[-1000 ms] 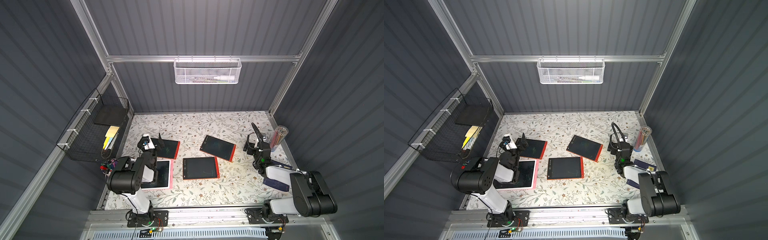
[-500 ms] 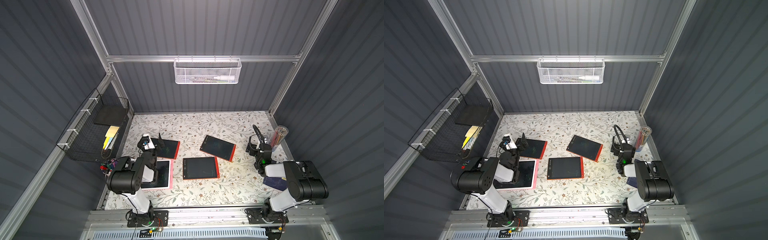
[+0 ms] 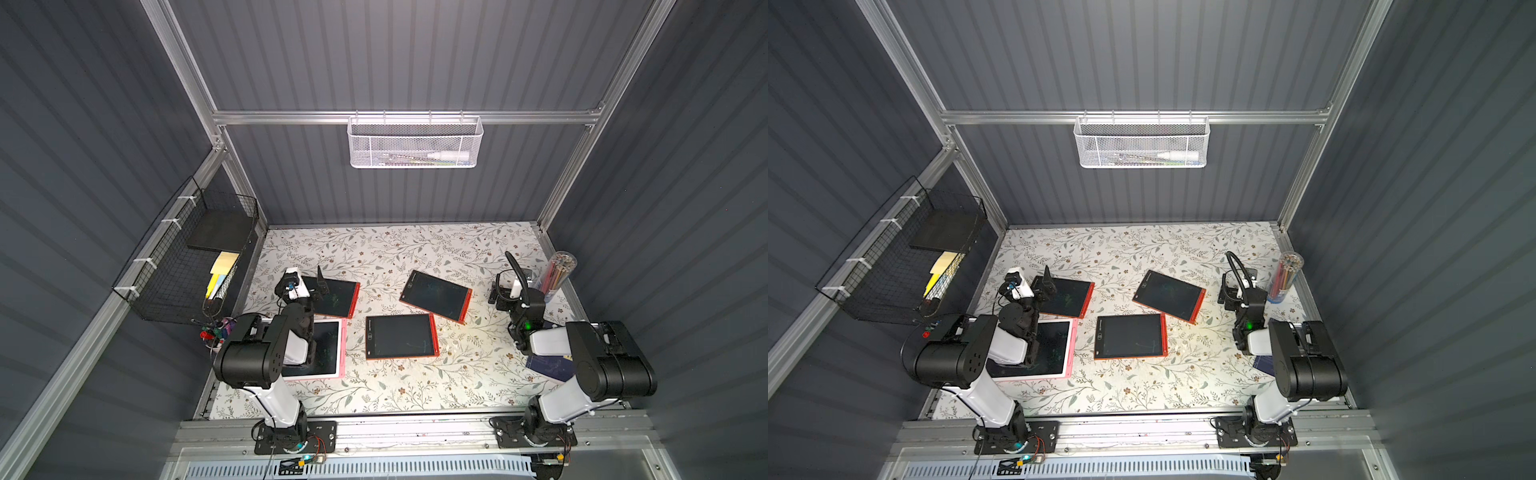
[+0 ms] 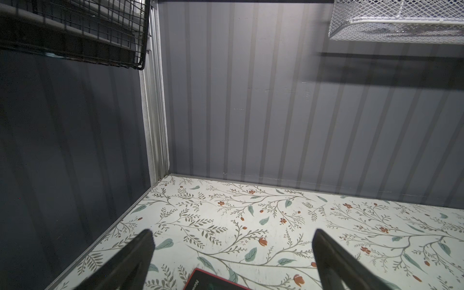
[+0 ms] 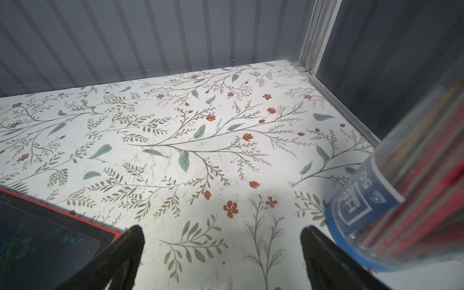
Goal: Place the stylus back onto the writing tablet
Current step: Reset both arms
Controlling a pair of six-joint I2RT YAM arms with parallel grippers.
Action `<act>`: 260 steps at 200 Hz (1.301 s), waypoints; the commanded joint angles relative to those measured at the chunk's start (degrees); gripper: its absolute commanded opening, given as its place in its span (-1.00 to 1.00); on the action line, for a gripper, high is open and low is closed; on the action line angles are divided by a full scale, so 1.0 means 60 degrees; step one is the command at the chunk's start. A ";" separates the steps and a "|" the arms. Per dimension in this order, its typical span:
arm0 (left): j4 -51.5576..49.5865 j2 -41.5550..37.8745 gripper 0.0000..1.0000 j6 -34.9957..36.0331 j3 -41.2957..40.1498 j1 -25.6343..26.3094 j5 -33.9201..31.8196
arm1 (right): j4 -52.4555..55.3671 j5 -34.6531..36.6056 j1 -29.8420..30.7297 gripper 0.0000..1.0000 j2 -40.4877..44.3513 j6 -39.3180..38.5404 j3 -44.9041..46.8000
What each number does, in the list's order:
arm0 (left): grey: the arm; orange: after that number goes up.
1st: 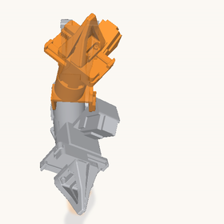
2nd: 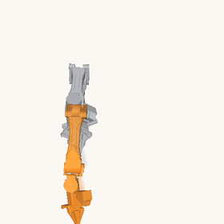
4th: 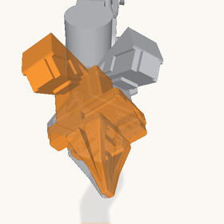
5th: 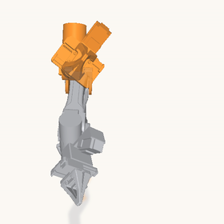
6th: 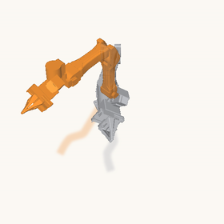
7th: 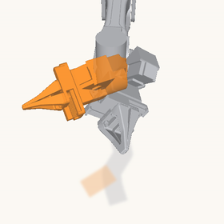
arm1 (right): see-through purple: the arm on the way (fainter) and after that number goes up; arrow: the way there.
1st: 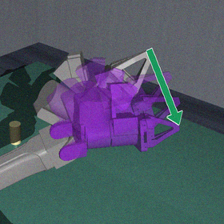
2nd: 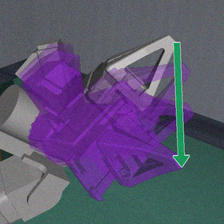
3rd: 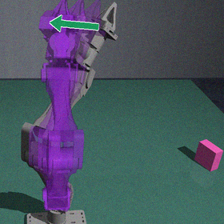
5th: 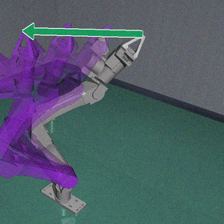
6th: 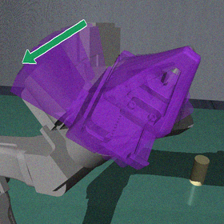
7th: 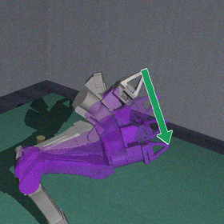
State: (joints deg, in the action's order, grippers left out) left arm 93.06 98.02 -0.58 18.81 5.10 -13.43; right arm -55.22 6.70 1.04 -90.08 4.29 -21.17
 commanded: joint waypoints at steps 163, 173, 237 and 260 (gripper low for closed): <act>0.2505 -0.0105 0.99 0.0023 0.0176 0.0008 0.0173 | 0.0399 -0.0649 -0.0137 0.98 0.0102 -0.0049 -0.0215; 0.2505 -0.0095 0.99 0.0023 0.0176 -0.0001 0.0174 | 0.0400 -0.0641 -0.0144 0.98 0.0098 -0.0044 -0.0208; 0.2501 -0.0103 0.99 0.0023 0.0176 -0.0008 0.0173 | 0.0421 -0.0656 -0.0143 0.98 0.0088 -0.0042 -0.0235; 0.2501 -0.0106 0.99 0.0023 0.0176 -0.0001 0.0177 | 0.0352 -0.0602 -0.0136 0.98 0.0032 -0.0031 -0.0252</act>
State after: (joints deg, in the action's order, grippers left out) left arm 93.47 97.14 -0.23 19.77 5.10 -11.94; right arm -52.88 3.33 0.43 -90.28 4.03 -22.50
